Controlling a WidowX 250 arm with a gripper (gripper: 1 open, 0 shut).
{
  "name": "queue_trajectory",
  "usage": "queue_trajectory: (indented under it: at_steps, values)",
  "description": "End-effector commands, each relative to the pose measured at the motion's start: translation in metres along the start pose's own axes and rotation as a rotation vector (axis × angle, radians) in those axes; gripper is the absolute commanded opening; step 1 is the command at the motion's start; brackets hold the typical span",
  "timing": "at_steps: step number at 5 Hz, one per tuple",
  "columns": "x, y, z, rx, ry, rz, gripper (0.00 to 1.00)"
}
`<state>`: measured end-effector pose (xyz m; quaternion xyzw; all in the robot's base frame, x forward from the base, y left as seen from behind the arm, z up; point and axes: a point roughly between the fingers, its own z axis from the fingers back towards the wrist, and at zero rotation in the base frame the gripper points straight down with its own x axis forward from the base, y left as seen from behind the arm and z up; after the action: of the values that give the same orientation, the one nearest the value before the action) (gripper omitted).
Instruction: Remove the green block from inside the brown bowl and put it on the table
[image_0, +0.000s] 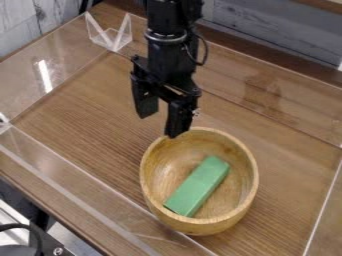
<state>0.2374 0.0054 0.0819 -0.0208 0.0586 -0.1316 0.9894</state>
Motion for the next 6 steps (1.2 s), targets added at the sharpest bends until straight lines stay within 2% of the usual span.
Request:
queue_trajectory:
  at_steps: [1, 6]
  values:
    - [0.001, -0.007, 0.012, 0.016, -0.054, 0.000, 1.00]
    - [-0.004, -0.042, 0.004, 0.022, -0.072, 0.012, 1.00]
